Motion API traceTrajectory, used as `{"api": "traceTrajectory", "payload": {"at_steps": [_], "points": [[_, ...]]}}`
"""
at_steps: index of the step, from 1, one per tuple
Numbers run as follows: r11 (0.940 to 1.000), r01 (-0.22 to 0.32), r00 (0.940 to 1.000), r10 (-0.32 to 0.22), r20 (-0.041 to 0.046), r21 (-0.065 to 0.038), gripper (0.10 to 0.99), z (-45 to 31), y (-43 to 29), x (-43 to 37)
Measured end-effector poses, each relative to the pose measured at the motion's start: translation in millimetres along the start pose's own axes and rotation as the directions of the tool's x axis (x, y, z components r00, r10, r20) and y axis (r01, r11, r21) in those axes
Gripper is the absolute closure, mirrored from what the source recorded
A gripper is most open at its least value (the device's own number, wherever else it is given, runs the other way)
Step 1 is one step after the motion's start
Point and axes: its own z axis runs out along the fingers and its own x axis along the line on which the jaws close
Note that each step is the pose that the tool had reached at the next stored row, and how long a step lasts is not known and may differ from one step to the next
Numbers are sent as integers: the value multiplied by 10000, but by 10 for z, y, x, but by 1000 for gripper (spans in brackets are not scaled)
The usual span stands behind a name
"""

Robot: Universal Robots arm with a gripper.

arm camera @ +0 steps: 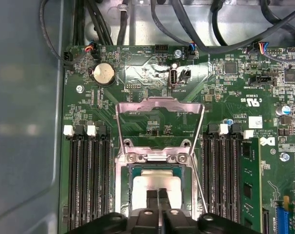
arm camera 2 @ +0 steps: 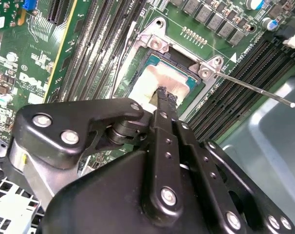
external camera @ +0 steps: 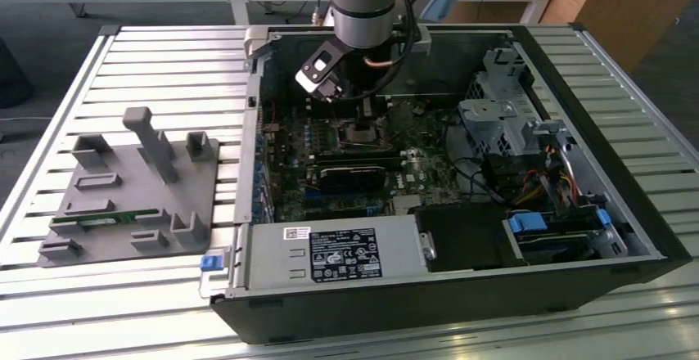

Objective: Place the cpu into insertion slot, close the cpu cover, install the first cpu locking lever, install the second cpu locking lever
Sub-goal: 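Place the cpu into insertion slot, then close the cpu cover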

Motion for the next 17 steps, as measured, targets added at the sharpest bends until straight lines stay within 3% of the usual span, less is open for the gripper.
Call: {"api": "traceTrajectory", "payload": {"at_steps": [2, 17], "points": [[10000, -1, 10000, 1, 1, 58, 980, -15, 6, 1], [9999, -2, 10000, 2, -2, 116, 980, -20, 30, 1]]}}
